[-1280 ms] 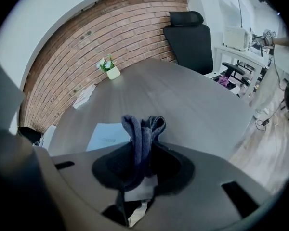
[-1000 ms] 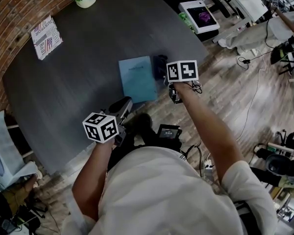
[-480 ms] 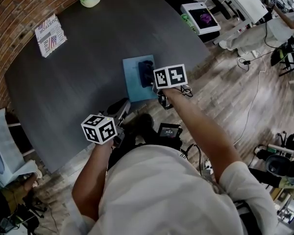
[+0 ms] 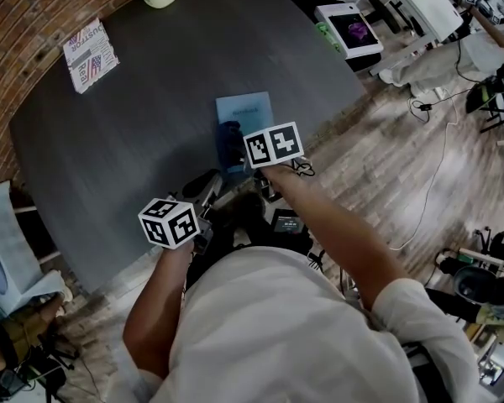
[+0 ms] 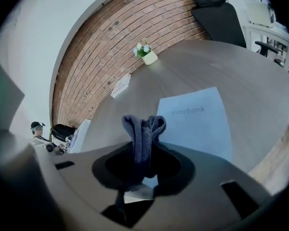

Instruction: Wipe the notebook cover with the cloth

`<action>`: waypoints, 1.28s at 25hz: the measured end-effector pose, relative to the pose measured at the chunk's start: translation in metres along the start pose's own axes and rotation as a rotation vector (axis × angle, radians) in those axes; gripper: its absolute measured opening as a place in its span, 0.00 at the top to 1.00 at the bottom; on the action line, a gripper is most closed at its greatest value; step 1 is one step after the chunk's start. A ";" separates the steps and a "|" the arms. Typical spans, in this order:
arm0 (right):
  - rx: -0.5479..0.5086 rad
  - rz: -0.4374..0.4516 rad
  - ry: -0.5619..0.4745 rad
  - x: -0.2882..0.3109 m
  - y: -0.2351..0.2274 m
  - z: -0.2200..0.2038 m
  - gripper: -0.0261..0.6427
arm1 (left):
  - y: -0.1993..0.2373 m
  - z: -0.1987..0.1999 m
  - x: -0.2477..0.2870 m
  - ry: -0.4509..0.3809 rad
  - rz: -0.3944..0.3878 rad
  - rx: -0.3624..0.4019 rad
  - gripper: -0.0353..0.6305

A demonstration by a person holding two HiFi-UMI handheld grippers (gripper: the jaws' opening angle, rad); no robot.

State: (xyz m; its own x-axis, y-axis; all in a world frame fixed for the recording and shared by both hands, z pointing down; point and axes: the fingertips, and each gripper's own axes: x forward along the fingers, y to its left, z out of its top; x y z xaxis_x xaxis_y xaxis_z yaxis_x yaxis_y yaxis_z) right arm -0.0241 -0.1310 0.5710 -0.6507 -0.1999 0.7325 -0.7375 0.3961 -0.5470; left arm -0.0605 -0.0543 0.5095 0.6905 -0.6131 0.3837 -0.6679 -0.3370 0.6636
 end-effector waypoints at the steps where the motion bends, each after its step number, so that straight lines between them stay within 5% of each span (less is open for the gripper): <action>1: 0.006 0.015 0.002 0.002 0.004 -0.002 0.79 | 0.000 0.000 0.000 0.001 0.001 -0.001 0.89; 32: 0.091 -0.061 0.042 -0.012 -0.057 -0.028 0.78 | -0.015 -0.010 0.031 0.066 -0.048 -0.003 0.89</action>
State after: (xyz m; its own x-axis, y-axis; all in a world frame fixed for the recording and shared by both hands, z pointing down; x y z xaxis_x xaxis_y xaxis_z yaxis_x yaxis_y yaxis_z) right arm 0.0307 -0.1259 0.6049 -0.5974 -0.1828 0.7808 -0.7901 0.3010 -0.5340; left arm -0.0260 -0.0609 0.5178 0.7385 -0.5479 0.3930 -0.6331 -0.3629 0.6838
